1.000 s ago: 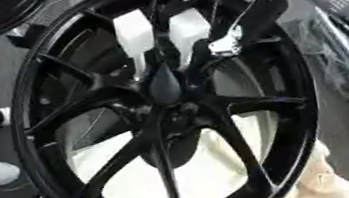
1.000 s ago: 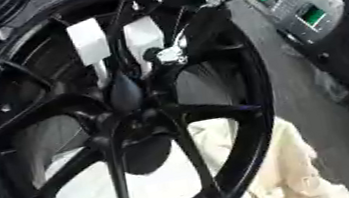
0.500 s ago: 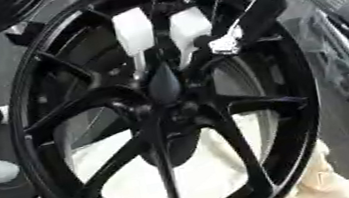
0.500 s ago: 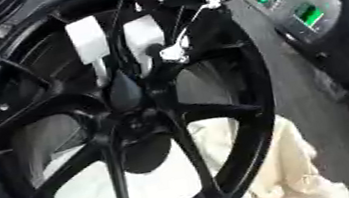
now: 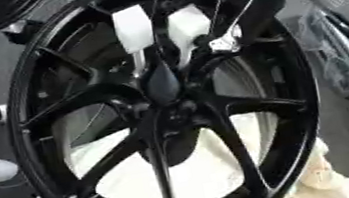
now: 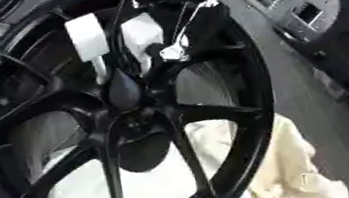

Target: Pull the pin out of the wheel hub.

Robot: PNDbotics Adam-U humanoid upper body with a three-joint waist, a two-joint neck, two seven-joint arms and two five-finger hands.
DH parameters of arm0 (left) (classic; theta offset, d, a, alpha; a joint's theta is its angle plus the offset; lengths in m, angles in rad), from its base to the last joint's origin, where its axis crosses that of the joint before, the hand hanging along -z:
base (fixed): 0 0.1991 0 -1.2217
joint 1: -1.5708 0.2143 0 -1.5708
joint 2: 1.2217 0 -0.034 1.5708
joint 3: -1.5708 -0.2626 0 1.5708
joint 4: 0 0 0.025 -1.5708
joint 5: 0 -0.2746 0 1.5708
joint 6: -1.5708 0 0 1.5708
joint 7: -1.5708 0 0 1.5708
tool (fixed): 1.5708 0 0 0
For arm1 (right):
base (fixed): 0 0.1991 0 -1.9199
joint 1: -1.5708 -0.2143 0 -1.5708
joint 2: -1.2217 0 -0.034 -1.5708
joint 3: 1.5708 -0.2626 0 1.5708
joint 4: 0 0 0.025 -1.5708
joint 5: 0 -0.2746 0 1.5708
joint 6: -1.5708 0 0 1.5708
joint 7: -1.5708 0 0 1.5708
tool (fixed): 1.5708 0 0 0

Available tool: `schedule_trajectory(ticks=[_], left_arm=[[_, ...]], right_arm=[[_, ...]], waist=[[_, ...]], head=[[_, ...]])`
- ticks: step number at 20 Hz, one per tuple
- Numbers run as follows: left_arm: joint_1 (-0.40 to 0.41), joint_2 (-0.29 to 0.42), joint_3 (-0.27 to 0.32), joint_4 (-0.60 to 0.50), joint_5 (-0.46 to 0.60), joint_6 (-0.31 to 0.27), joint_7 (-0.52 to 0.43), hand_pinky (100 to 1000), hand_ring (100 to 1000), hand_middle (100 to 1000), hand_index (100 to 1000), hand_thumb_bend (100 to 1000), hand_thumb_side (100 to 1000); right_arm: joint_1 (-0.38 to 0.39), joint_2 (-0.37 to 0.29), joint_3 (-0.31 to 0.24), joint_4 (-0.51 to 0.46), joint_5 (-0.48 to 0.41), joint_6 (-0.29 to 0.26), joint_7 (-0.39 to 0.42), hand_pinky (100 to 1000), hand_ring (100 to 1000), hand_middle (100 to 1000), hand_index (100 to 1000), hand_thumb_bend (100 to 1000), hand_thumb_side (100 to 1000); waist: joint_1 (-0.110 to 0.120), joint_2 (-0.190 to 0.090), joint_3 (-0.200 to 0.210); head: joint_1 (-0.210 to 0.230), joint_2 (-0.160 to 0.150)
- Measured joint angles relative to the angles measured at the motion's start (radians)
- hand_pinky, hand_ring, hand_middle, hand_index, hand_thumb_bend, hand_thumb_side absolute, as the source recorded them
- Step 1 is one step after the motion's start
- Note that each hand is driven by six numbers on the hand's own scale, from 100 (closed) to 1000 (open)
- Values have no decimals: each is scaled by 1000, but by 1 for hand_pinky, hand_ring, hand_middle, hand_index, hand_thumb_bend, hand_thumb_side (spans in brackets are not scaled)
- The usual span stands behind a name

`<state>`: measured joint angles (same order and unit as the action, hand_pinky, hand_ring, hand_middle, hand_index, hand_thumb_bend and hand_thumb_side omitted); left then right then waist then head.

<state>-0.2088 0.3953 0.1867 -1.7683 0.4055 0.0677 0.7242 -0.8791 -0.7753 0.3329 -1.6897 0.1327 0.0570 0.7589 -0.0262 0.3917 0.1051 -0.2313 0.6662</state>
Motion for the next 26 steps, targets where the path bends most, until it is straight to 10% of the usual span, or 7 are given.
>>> schedule_trajectory(ticks=[16, 26], left_arm=[[6, 0, 0, 0, -1, -2, -2, 638, 624, 592, 694, 102, 821], [15, 0, 1, 0, -9, -3, -1, 637, 625, 595, 694, 105, 817]], right_arm=[[-9, -23, -57, -96, -185, 101, -47, 958, 672, 368, 456, 100, 199], [77, -121, -226, -203, -465, 178, -169, 987, 684, 374, 459, 100, 103]], waist=[[-2, -4, -7], [7, -29, -39]], head=[[-8, 9], [17, 9]])
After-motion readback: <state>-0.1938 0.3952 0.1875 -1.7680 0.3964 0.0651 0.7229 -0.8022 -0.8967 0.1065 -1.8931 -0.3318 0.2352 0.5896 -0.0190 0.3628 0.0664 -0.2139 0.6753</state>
